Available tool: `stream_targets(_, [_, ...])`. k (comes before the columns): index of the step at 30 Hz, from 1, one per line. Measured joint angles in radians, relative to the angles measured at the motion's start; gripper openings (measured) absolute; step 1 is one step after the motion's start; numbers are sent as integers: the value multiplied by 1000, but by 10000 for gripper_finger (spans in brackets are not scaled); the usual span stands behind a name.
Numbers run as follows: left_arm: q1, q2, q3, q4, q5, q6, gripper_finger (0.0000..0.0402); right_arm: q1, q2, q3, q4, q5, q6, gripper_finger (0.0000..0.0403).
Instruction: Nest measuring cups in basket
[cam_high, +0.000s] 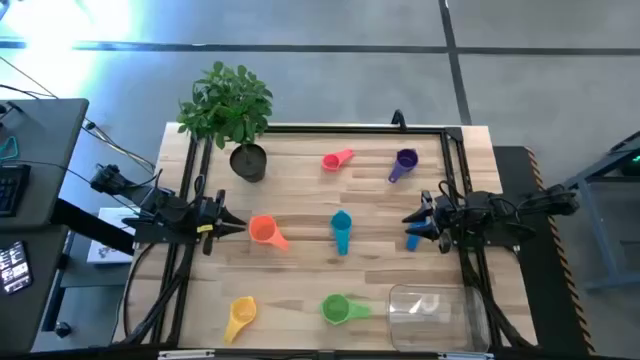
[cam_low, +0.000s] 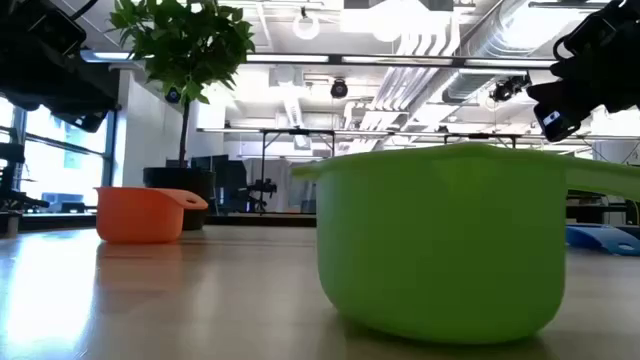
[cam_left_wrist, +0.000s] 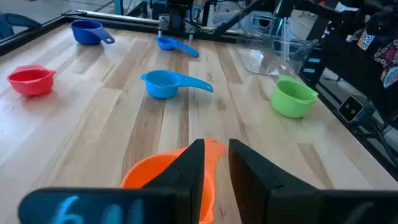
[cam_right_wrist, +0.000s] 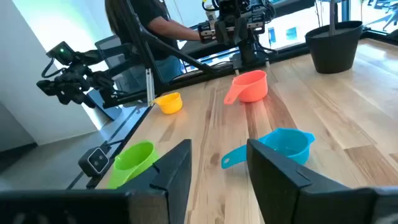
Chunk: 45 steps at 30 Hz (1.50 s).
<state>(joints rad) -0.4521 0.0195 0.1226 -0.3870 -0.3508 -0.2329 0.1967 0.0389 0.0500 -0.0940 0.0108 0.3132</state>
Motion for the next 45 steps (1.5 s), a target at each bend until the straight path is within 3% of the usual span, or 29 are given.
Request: stream_targets(45, [0, 0, 0, 0, 0, 0, 62, 0, 0, 0, 0, 0, 0, 144])
